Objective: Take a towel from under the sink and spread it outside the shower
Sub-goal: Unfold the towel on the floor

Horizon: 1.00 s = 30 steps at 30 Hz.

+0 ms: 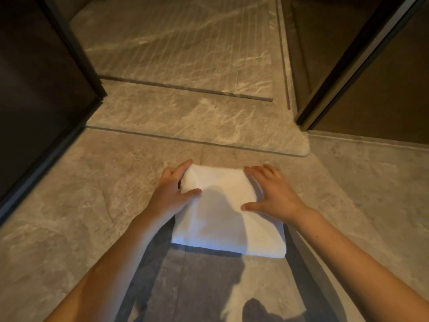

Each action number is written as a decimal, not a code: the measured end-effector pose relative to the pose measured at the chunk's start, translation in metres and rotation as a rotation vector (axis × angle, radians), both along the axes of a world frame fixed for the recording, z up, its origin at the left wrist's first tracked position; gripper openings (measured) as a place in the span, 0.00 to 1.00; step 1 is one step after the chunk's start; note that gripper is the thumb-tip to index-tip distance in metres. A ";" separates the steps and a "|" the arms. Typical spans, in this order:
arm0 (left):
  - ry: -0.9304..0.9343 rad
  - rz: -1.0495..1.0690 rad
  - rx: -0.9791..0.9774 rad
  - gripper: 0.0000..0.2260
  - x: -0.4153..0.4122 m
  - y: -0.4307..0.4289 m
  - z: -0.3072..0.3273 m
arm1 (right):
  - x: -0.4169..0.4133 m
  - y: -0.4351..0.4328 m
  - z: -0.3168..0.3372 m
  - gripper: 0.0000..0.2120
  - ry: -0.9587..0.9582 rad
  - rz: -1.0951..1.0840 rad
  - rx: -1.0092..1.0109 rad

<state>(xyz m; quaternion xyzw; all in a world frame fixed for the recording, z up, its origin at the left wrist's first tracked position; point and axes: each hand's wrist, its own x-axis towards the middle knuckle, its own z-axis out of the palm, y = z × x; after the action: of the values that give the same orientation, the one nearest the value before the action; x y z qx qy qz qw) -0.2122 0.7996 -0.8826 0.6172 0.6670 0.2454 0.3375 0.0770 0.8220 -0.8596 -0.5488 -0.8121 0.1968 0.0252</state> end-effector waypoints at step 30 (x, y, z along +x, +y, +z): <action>-0.314 -0.053 -0.038 0.27 0.005 0.009 0.011 | 0.002 0.006 -0.011 0.39 0.148 -0.181 -0.097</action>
<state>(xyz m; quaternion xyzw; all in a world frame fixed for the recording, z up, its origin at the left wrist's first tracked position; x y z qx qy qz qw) -0.2072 0.8085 -0.8721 0.5821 0.5941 0.3170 0.4557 0.0794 0.8283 -0.8701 -0.6044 -0.7446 0.2727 0.0763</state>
